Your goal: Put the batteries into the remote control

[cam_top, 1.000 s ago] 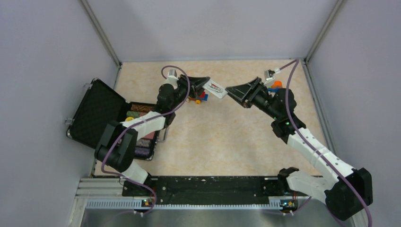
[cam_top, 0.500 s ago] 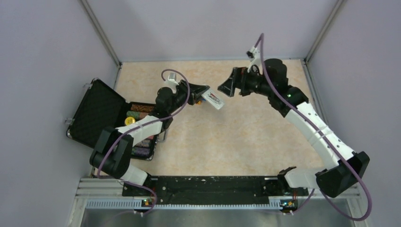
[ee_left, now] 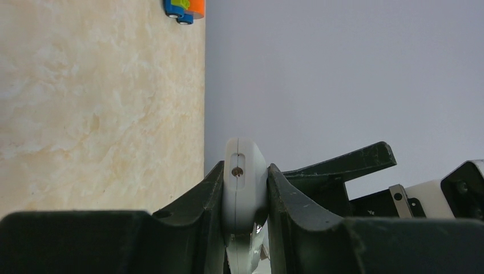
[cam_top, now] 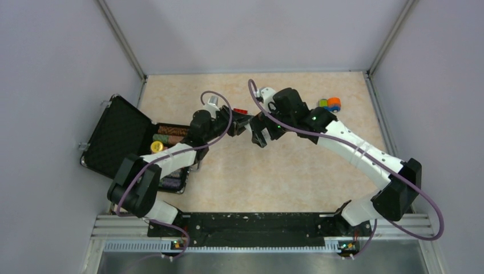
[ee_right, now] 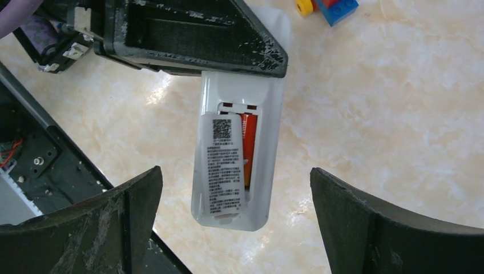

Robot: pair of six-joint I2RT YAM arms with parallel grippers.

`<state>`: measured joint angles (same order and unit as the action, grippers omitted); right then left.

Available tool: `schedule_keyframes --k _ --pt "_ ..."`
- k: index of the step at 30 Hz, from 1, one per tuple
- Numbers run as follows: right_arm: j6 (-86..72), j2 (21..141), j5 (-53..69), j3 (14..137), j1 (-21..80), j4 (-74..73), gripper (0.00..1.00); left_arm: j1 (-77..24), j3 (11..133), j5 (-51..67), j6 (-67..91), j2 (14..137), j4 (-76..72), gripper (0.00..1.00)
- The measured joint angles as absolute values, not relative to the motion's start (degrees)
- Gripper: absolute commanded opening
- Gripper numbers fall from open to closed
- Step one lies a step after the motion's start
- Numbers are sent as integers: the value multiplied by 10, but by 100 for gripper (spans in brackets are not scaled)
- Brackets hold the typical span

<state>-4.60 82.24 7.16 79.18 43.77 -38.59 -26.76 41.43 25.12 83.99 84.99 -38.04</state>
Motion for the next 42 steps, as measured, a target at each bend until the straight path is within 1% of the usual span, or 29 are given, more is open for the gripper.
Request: schedule_keyframes --k 3,8,9,11,14,16,17,19,22,23,24,25,27,30,33,37,39,42 --pt "-41 826 60 792 438 -384 88 -270 411 256 841 850 -380 0" --pt "-40 841 60 787 439 -375 79 -271 408 260 843 849 -380 0" --pt "-39 842 61 786 439 -374 76 -271 407 261 843 849 -380 0" --pt "-39 850 63 783 443 -373 66 -271 406 261 843 849 -380 0" --pt "-40 861 68 783 446 -369 44 -271 404 261 843 848 -381 0" --pt "-53 868 66 783 447 -368 36 -271 399 257 842 848 -381 0" --pt "-55 869 65 783 447 -366 34 -270 398 256 842 848 -381 4" --pt "-61 870 63 780 448 -362 28 -270 397 255 842 847 -379 18" --pt "-67 870 64 776 449 -358 23 -270 396 253 841 842 -365 47" --pt "-67 870 66 773 449 -356 21 -270 394 250 841 839 -359 54" --pt "-67 870 64 772 451 -355 20 -270 393 251 840 834 -352 81" --pt "-67 870 63 768 451 -352 20 -270 392 251 839 828 -344 89" --pt "-67 870 59 760 451 -350 18 -270 392 249 830 813 -321 98" --pt "-67 870 55 740 452 -342 17 -269 391 236 806 784 -267 99" --pt "-65 870 51 705 454 -323 16 -260 388 197 771 739 -181 99" --pt "-47 870 50 630 467 -279 16 -241 375 98 728 646 -39 99" --pt "-29 871 49 592 481 -260 16 -236 368 44 716 603 22 96" --pt "3 885 50 566 506 -244 16 -234 356 -20 707 546 96 92"
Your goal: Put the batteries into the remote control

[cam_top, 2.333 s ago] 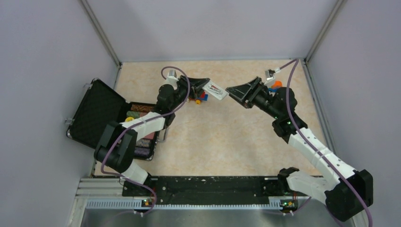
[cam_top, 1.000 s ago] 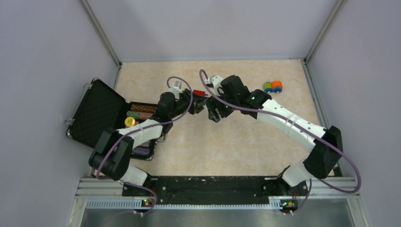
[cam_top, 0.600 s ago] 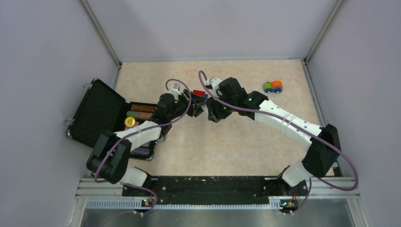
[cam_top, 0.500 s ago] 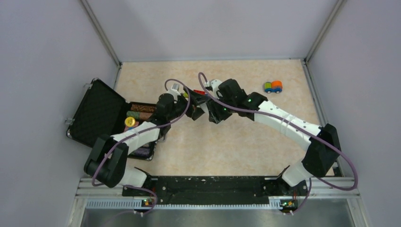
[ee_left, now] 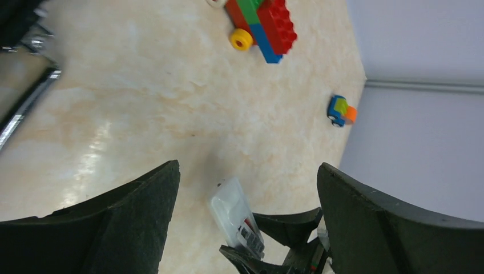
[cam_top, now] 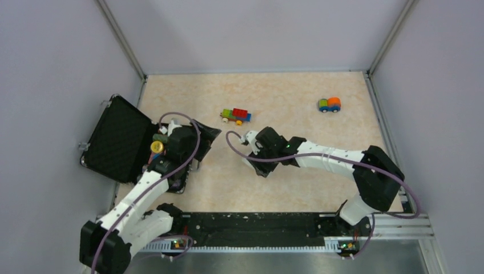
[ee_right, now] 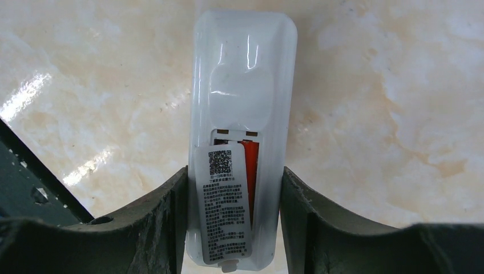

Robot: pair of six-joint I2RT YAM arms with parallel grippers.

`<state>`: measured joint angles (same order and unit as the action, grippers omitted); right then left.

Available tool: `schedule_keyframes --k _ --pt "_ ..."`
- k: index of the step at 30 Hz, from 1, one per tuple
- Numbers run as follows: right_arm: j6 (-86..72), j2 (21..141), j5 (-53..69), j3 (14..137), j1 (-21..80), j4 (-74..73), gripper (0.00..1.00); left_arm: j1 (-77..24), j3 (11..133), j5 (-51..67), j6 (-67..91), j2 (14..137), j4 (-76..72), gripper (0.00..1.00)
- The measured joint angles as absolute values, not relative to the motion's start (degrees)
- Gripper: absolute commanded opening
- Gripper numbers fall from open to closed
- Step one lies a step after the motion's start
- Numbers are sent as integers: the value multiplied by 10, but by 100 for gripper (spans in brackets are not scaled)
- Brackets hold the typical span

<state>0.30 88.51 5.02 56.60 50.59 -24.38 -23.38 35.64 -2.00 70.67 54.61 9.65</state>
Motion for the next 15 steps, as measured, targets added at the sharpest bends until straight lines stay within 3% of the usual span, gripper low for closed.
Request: schedule_keyframes --k 12,15 --pt "139 987 77 575 543 -208 26 -216 331 -159 699 427 250 89" --pt "153 1006 79 600 543 -217 36 -210 331 -180 690 411 267 89"
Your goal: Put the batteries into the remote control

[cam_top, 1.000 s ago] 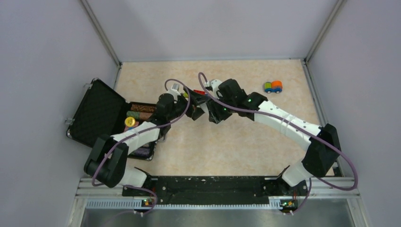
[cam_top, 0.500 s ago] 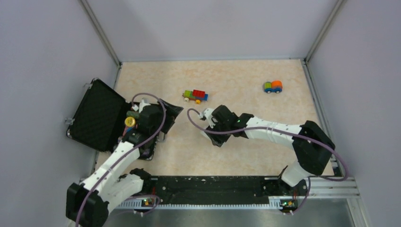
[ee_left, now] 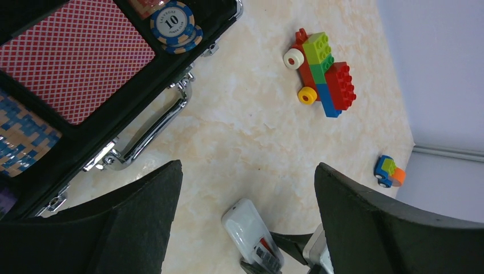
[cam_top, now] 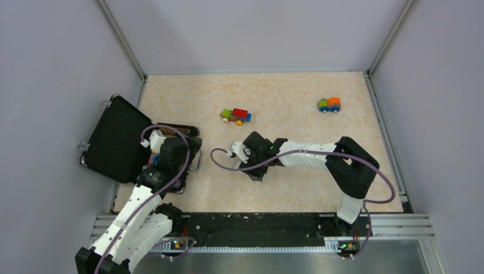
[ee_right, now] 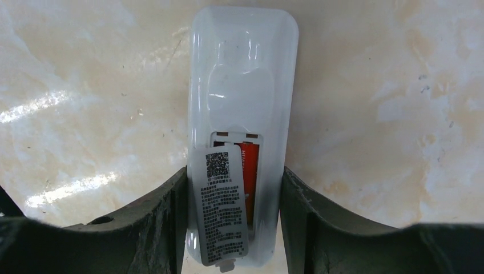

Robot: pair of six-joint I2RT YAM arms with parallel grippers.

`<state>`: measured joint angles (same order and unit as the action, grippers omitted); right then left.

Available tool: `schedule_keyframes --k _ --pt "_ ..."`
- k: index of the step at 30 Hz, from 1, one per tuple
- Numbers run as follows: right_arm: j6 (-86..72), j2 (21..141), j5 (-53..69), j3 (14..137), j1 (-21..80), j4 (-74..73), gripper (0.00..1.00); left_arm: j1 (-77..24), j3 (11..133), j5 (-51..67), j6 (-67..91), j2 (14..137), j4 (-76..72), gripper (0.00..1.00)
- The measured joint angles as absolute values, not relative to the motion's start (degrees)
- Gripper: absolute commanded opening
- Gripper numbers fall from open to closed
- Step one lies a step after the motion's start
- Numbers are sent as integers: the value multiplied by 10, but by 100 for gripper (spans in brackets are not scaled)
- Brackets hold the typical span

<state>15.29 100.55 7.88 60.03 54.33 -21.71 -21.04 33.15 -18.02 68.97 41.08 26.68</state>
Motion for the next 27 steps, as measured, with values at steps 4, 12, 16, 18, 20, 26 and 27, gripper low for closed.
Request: schedule_keyframes --k 4,12,16,18,20,26,27 --pt "161 1026 81 625 545 -229 54 -205 332 -189 686 410 274 89" --pt "168 1016 66 615 551 -230 79 -187 332 -185 683 410 275 89" --pt "159 981 66 595 551 -235 81 -181 334 -174 677 414 275 89" --pt "148 951 66 585 551 -233 81 -179 335 -166 675 416 274 89" --pt "134 910 66 577 551 -230 81 -176 335 -152 673 420 270 89" --pt "77 844 50 570 545 -219 73 -173 334 -103 663 434 248 88" --pt "60 844 42 570 543 -222 70 -173 334 -96 660 437 245 88"
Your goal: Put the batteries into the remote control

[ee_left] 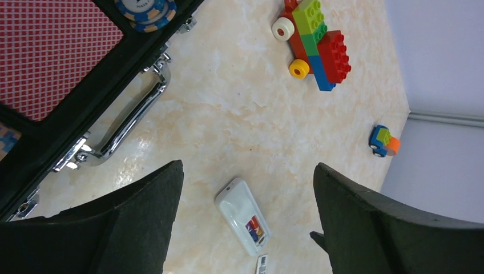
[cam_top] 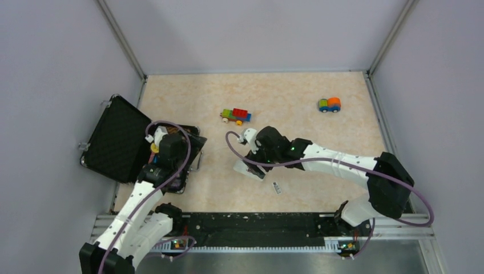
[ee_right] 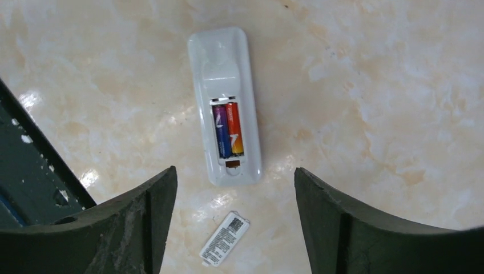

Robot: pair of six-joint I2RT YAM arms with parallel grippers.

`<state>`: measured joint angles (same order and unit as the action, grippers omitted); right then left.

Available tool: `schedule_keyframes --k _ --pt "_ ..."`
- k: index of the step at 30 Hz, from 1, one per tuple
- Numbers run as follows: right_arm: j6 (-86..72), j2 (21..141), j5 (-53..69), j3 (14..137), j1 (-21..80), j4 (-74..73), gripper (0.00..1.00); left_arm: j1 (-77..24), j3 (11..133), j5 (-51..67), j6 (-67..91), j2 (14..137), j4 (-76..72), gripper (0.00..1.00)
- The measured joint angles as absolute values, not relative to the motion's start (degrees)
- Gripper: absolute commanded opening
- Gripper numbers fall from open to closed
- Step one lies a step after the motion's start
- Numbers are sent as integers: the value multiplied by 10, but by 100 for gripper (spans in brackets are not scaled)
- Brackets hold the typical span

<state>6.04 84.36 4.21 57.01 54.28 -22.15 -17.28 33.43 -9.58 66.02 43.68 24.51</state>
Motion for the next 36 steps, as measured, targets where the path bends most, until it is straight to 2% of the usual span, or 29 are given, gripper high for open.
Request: schedule_keyframes --k 5,10,16,22,26,36 --pt "-57 828 -3 545 526 -243 64 -173 331 -52 645 447 226 87" --pt "-177 782 -14 479 531 -293 67 -173 320 -11 629 463 209 87" --pt "-228 789 -29 469 557 -343 67 -172 317 6 622 471 199 87" --pt "-241 847 -44 477 566 -368 65 -157 317 17 617 479 192 87" --pt "-242 869 -45 483 578 -373 56 -140 317 29 615 481 187 87" --pt "-246 905 -49 507 580 -387 15 -100 317 64 613 496 169 87"
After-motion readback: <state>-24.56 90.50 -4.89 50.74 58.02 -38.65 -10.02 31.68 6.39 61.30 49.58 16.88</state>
